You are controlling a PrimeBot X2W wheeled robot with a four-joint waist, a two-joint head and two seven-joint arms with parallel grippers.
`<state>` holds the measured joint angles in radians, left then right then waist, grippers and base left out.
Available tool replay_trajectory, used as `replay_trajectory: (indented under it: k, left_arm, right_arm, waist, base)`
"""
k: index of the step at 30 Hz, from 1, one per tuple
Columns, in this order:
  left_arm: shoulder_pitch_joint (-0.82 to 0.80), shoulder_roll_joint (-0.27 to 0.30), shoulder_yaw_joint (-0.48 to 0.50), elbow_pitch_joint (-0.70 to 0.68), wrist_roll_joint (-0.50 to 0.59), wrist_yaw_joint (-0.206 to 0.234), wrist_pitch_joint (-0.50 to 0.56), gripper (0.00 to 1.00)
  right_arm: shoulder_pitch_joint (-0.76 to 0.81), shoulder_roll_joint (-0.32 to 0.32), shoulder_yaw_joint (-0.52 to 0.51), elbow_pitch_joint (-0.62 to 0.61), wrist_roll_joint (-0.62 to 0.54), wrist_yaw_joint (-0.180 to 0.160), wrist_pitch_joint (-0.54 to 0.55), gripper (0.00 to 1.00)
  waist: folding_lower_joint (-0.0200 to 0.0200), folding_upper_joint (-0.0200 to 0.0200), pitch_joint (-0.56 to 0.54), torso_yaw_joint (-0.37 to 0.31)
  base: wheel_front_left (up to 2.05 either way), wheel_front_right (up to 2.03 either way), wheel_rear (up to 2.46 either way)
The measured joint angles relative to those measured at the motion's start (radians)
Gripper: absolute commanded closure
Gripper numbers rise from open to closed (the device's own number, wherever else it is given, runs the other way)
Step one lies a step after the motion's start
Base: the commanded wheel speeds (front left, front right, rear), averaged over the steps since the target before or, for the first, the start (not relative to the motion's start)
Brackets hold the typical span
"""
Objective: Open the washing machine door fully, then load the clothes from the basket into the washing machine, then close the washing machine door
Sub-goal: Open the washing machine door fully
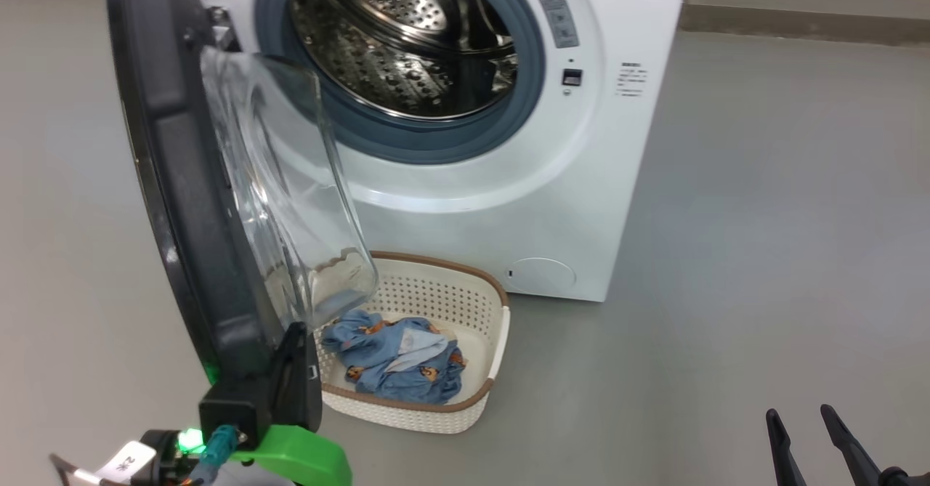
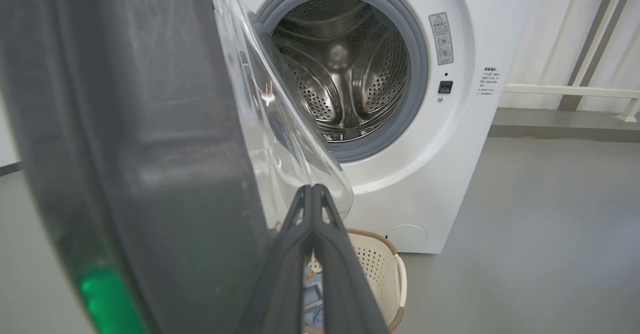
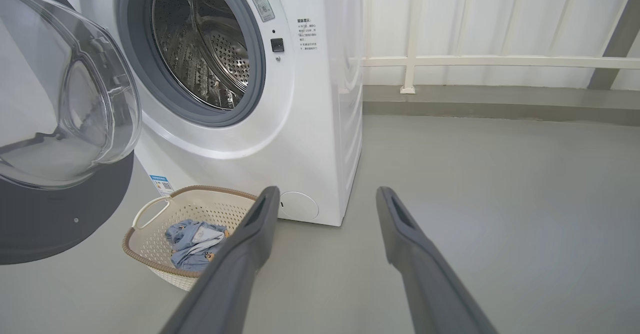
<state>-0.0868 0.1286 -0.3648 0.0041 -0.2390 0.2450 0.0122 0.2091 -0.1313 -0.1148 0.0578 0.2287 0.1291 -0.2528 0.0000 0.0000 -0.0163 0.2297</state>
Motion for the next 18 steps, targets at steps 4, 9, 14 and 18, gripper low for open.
replay_trajectory:
  k: [4,9,14,18]
  left_arm:
    - [0.005,0.014,0.024,-0.001,0.0,0.018,-0.009,1.0]
    - [0.014,0.034,0.056,-0.002,-0.003,0.032,-0.023,1.0]
    - [0.022,0.057,0.087,0.001,-0.014,0.033,-0.033,1.0]
    - [0.022,0.075,0.115,0.024,-0.035,0.032,-0.061,1.0]
  right_arm:
    - [0.0,0.001,-0.001,-0.003,0.0,0.0,0.0,0.0]
    - [0.001,0.001,-0.002,-0.005,0.0,0.0,0.0,0.0]
    - [0.018,0.005,-0.004,-0.008,0.0,0.0,0.0,0.0]
    - [0.019,0.006,-0.005,-0.011,0.0,0.0,0.0,0.0]
  waist:
    - [0.0,0.0,-0.001,0.036]
    - [0.0,0.0,-0.001,0.065]
    - [0.0,0.0,0.001,0.092]
    - [0.0,0.0,0.007,0.107]
  base:
    - [0.0,0.0,0.0]
    - [0.0,0.0,0.0]
    - [0.0,0.0,0.0]
    - [0.0,0.0,0.0]
